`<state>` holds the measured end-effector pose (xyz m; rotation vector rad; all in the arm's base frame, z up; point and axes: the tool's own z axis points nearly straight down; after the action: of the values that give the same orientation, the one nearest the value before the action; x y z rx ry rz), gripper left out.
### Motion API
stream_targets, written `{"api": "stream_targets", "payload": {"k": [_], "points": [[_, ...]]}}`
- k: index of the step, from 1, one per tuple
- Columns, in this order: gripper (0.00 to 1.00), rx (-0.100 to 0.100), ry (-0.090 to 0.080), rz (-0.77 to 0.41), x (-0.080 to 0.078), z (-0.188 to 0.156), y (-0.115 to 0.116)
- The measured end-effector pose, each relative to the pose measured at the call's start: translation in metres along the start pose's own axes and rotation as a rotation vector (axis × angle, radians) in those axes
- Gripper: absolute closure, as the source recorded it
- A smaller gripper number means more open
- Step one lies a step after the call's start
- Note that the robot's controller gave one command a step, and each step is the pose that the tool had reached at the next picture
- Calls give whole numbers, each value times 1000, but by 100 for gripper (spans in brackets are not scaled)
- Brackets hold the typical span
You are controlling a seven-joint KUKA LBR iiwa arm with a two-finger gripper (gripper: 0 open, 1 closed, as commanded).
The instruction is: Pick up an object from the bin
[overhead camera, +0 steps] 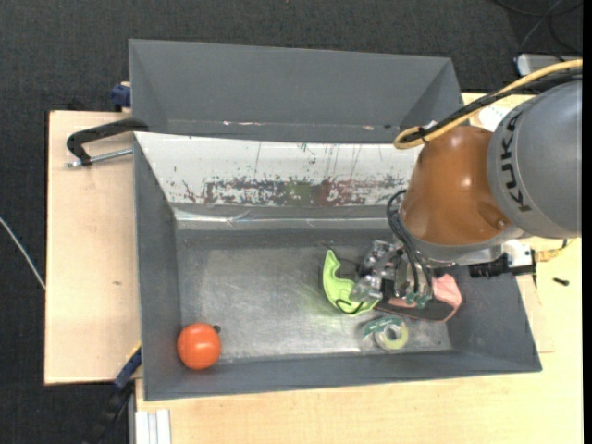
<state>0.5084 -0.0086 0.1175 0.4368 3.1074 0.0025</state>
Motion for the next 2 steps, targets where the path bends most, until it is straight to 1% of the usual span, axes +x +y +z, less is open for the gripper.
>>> {"api": "stream_targets", "payload": {"k": [1,2], "points": [[100,-1,-4,-1,0,-11,0],[100,-1,-4,-1,0,-15,0]]}}
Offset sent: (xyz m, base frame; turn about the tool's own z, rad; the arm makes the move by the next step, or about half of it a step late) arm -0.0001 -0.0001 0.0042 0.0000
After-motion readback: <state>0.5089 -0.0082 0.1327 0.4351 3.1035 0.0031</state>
